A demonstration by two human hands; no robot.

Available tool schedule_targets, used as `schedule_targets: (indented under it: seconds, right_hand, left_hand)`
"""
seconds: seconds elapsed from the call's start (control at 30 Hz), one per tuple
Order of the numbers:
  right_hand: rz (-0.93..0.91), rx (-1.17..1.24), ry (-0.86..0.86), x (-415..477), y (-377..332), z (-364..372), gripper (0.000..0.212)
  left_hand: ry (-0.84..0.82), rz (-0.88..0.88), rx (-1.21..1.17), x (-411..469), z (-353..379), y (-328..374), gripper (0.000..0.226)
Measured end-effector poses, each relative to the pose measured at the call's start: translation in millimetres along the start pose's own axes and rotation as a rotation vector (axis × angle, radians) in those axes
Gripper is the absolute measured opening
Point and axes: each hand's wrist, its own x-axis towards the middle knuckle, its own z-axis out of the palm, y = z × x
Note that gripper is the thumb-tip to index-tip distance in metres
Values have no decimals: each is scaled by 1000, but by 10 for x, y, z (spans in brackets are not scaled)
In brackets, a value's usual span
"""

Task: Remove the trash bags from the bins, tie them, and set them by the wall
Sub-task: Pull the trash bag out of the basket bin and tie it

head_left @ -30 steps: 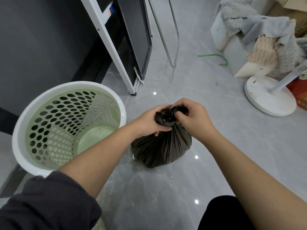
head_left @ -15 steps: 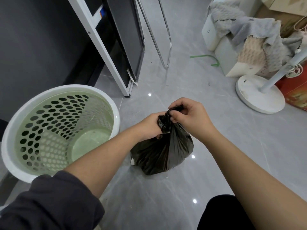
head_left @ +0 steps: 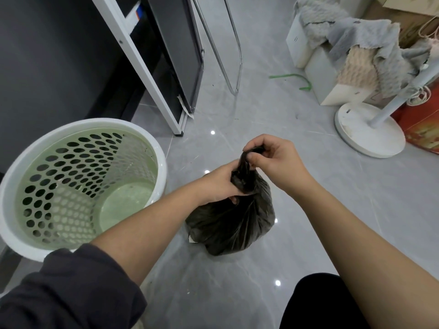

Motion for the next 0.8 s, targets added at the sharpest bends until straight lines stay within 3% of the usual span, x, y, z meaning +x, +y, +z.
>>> schedule_targets:
  seconds: [0.1, 0.23, 0.3, 0.4, 0.47, 0.53, 0.67, 0.8]
  right_hand:
    - [-7, -39, -74, -12, -37, -11, 23]
    - [112, 54, -76, 17, 51, -237, 37]
    - [211, -28, -68, 22, 243, -382, 46]
    - [329, -219, -329, 3, 504, -337, 74]
    - [316, -199, -485, 22, 532, -149, 90]
    - [213, -123, -543, 78, 532, 27, 83]
    - [113, -128, -584, 122, 507, 248, 36]
    - [127, -255, -467, 101, 572, 397, 37]
  left_hand:
    - [168, 31, 72, 86, 31, 3, 25]
    - [190, 9, 134, 58, -92, 9, 6]
    - [187, -7, 176, 26, -175, 28, 7]
    - [145, -5, 171, 29, -256, 49, 13]
    - [97, 6, 156, 24, -272, 103, 16]
    - [73, 14, 183, 36, -298, 162, 22]
    - [83, -29, 274, 52, -361, 264, 20]
    - [97, -95, 226, 82, -441, 259, 14]
